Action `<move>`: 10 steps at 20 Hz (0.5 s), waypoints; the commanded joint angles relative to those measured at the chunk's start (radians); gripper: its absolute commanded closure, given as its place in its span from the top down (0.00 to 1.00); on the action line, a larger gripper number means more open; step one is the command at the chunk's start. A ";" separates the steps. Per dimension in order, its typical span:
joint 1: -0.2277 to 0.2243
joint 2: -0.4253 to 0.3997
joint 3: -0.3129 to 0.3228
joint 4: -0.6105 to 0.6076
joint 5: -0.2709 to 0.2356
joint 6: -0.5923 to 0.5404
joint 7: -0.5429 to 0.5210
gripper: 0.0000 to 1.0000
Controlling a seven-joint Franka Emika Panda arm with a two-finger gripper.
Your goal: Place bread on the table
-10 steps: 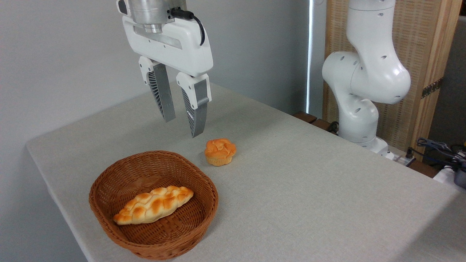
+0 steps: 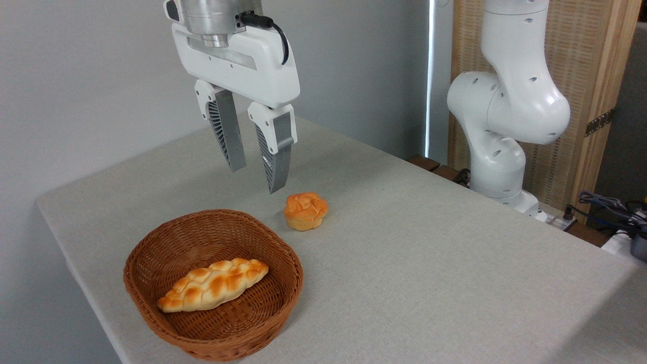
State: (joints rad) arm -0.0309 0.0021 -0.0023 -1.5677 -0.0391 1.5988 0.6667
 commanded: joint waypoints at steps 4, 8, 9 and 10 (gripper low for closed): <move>-0.001 -0.010 0.008 -0.003 -0.001 -0.016 0.021 1.00; -0.001 -0.007 0.008 -0.003 -0.001 0.004 0.021 1.00; -0.001 -0.005 0.008 -0.003 -0.001 0.024 0.021 1.00; -0.001 -0.001 0.008 -0.005 -0.001 0.038 0.021 1.00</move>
State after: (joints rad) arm -0.0309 0.0022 -0.0023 -1.5677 -0.0391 1.6027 0.6667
